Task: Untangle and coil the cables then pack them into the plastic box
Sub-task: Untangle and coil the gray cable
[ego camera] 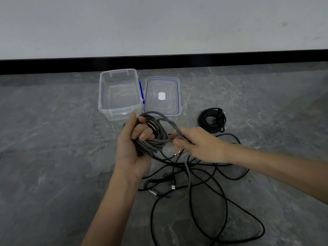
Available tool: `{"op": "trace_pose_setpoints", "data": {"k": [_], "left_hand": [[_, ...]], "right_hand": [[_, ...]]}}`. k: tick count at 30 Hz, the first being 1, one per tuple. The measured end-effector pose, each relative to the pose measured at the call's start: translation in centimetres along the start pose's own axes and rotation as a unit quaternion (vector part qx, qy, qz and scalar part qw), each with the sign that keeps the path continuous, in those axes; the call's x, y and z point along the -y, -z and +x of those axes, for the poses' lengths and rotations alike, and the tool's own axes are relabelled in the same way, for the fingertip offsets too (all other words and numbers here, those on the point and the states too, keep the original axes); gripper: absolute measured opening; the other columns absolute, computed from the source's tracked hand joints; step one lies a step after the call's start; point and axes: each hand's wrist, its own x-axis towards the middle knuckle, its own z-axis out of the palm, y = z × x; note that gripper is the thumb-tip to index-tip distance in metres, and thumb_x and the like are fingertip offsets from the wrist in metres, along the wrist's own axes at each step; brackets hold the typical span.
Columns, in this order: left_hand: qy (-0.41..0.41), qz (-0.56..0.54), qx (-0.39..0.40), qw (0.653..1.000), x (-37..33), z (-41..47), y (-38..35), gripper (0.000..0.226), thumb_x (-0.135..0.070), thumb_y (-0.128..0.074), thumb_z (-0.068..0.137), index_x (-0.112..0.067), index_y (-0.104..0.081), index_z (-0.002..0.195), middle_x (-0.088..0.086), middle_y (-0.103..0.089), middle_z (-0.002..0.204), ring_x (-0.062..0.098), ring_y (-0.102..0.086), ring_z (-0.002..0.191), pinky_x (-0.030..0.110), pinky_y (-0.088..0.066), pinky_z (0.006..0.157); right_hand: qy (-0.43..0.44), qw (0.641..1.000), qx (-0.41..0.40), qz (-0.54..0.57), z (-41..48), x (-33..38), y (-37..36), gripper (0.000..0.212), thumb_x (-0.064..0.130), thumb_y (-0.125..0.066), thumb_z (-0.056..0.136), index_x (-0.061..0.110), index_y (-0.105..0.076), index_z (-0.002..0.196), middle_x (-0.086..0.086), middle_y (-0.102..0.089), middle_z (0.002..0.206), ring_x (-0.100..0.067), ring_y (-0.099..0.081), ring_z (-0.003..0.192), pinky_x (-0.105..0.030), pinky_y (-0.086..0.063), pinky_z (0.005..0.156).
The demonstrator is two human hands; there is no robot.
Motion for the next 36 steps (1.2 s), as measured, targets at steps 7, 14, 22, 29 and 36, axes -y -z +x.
{"op": "trace_pose_setpoints", "data": {"k": [7,14,22,29,36], "left_hand": [[-0.052,0.182,-0.03,0.982,-0.1,0.4,-1.2,0.021,-0.021,-0.052,0.093,-0.015,-0.048,0.074,-0.011,-0.027,0.045,0.004,-0.028,0.041,0.013,-0.03,0.045],[-0.06,0.255,-0.03,0.965,-0.1,0.3,-0.9,0.026,-0.022,-0.051,0.097,-0.017,-0.05,0.072,-0.01,-0.028,0.048,0.006,-0.032,0.042,0.014,-0.033,0.047],[-0.05,0.304,0.002,0.951,-0.2,0.3,-0.7,0.021,-0.028,-0.064,0.079,-0.014,-0.048,0.08,-0.008,-0.029,0.048,0.008,-0.034,0.042,0.016,-0.037,0.046],[-0.049,0.329,-0.018,0.943,0.3,0.3,-0.9,0.031,-0.016,-0.057,0.095,-0.017,-0.038,0.07,-0.005,-0.028,0.049,0.01,-0.033,0.04,0.018,-0.039,0.042],[-0.077,0.282,-0.058,0.954,0.1,0.2,-0.9,0.029,-0.019,-0.056,0.096,-0.016,-0.046,0.069,-0.007,-0.029,0.048,0.007,-0.034,0.039,0.015,-0.038,0.041]], "right_hand": [[-0.039,0.985,-0.035,0.166,0.4,0.3,1.7,0.01,0.017,-0.057,0.096,0.014,-0.064,0.089,0.001,-0.063,0.076,-0.001,-0.057,0.069,-0.014,-0.045,0.068],[-0.077,0.971,0.019,0.225,0.1,0.8,3.2,0.024,0.017,-0.049,0.1,0.002,-0.068,0.1,-0.003,-0.074,0.092,0.003,-0.064,0.076,-0.01,-0.043,0.072],[-0.147,0.919,0.026,0.365,1.5,1.7,4.7,0.028,0.033,-0.05,0.097,0.012,-0.061,0.112,-0.007,-0.068,0.09,-0.016,-0.062,0.085,-0.03,-0.045,0.081],[-0.135,0.954,0.005,0.269,1.9,2.1,4.9,0.012,0.013,-0.057,0.095,0.011,-0.069,0.095,0.003,-0.072,0.083,-0.001,-0.066,0.078,-0.02,-0.053,0.074],[-0.123,0.968,0.057,0.213,0.8,0.7,4.2,0.022,0.009,-0.073,0.083,0.007,-0.068,0.104,-0.011,-0.073,0.1,-0.024,-0.068,0.09,-0.035,-0.054,0.091]]}}
